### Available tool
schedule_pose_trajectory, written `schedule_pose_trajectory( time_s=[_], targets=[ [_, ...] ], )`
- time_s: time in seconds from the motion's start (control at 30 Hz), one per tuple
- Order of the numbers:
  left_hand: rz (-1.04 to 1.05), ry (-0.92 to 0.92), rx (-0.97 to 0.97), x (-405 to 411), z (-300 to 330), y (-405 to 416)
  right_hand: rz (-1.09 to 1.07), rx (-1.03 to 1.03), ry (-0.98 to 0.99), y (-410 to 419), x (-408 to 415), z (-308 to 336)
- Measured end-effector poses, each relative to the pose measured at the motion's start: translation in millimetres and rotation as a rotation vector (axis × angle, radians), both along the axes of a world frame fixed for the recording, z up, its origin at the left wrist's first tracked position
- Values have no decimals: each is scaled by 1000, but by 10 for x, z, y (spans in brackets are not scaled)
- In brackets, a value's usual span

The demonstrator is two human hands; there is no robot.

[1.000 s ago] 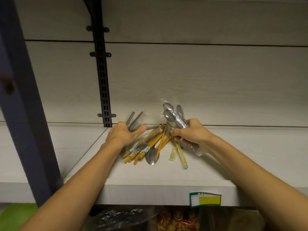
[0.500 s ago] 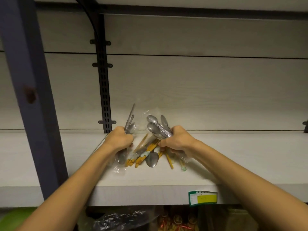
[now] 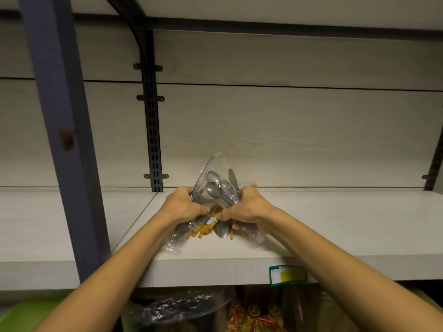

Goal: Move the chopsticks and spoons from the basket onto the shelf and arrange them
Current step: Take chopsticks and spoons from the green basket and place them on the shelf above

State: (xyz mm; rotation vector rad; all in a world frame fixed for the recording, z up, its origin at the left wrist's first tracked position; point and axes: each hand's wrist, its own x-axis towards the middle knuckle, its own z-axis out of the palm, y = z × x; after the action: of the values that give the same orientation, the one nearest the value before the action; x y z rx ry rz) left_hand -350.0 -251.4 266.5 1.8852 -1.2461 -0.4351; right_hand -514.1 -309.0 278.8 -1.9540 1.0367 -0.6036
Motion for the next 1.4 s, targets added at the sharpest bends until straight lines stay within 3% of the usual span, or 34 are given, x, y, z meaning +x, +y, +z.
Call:
schedule_pose_trajectory(
  time_s=[0.17, 0.27, 0.5, 0.87, 1.1, 1.4],
  targets=[
    [66, 141, -38, 46, -6, 94, 51, -110, 89, 89, 61, -13],
    [105, 270, -95, 87, -30, 151, 18, -1, 44, 99, 85, 32],
    [96, 416, -244, 98, 31, 178, -95, 338, -282, 19, -115, 120],
    [-32, 567, -227, -128, 204, 88, -170, 401, -648, -231, -773, 141],
    [-89, 604, -203, -705, 304, -293, -215, 283, -569, -437, -1285, 97],
    [-188, 574, -126, -2127, 337, -1210, -291, 221, -536, -1106, -2687, 218]
  ],
)
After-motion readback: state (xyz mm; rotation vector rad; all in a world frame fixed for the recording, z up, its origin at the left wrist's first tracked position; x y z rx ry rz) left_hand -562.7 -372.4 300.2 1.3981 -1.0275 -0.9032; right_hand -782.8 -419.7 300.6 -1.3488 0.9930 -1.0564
